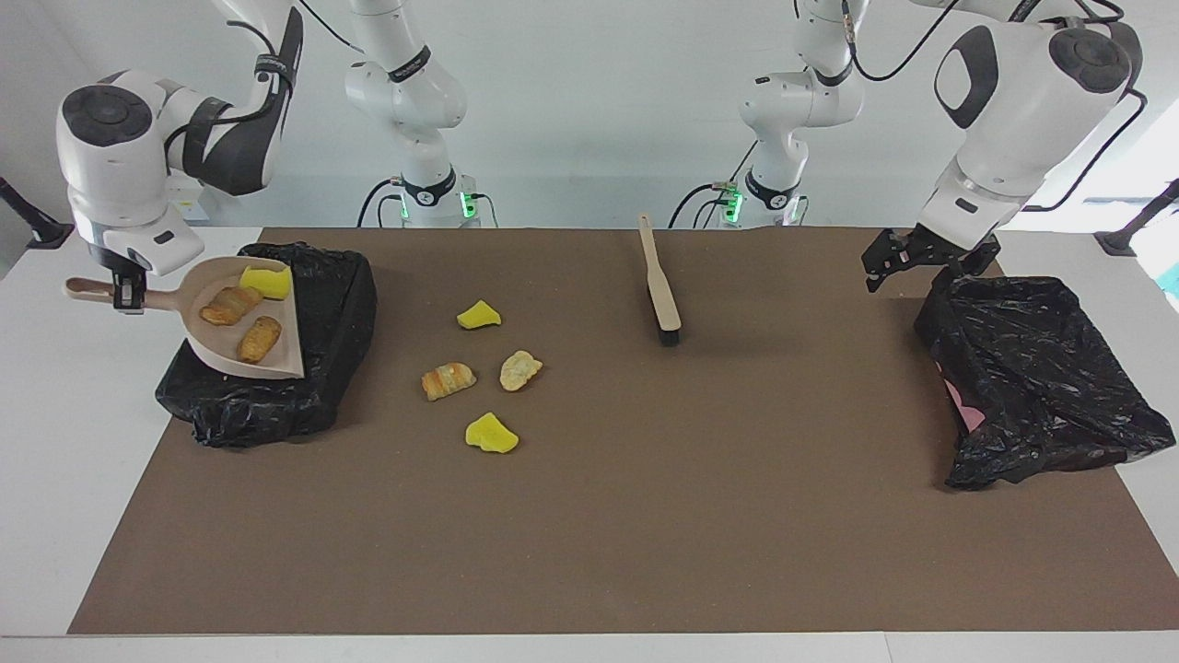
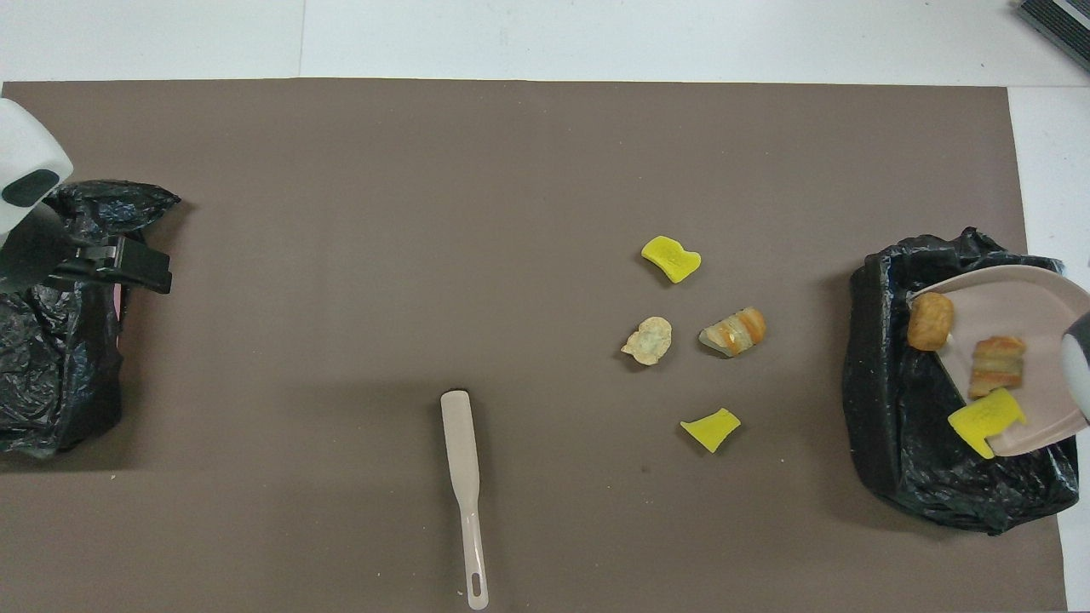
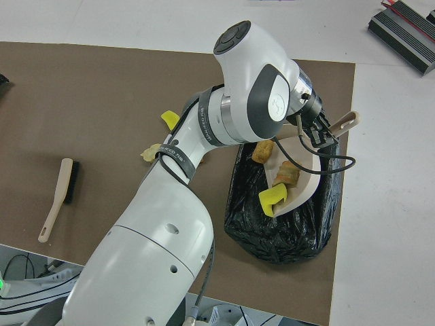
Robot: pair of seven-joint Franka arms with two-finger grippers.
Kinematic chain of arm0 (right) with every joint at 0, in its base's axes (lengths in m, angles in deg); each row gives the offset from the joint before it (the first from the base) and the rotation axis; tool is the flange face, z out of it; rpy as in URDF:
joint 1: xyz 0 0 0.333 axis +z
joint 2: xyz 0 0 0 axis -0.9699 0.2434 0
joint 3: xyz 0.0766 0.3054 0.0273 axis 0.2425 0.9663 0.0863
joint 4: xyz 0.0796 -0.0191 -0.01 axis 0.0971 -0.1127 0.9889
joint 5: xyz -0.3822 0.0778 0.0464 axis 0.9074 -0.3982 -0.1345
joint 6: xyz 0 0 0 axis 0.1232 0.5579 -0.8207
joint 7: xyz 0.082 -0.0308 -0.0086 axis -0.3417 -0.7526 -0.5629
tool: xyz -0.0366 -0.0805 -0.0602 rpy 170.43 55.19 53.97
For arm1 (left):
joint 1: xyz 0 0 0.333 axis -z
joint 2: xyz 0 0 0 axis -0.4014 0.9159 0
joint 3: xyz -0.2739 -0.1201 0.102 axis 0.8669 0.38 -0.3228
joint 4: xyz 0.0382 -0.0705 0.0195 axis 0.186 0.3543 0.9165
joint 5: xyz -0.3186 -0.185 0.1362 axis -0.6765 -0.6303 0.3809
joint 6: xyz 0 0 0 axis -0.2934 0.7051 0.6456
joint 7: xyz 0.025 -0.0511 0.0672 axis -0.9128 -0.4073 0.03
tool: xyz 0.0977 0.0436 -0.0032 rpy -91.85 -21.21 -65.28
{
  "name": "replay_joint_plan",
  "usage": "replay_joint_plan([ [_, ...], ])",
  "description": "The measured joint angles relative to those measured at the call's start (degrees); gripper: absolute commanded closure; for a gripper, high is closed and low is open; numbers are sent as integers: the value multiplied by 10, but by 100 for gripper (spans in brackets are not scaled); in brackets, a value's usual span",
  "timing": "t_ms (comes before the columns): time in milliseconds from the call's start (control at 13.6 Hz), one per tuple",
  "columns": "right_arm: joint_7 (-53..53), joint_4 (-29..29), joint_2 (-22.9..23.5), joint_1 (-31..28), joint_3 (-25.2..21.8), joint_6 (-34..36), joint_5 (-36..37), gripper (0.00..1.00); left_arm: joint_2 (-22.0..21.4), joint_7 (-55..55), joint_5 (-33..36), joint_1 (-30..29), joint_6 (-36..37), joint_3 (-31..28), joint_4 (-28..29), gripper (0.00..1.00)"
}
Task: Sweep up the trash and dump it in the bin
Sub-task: 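Tip the dustpan over the black trash bag with the right gripper, then bring the dustpan back to the table center with the right gripper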
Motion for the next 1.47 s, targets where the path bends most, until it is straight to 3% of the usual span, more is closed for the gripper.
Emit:
replay_joint_plan([
  [221,34,0,-6,35,0,34,51,100,-7,-12,0,0,7,-1,0,0],
  [662,35,7,-43,50,9,59,108,100,-28,-35,0,-2,20,-3,0,0],
  [1176,70,58,-47,67,15,59,107,100,-27,-40,0,-4,-1,-7,1,0],
  [1471,157,68,-37,85,31,64,29,100,-27,-41,0,-4,-1,-7,1,0],
])
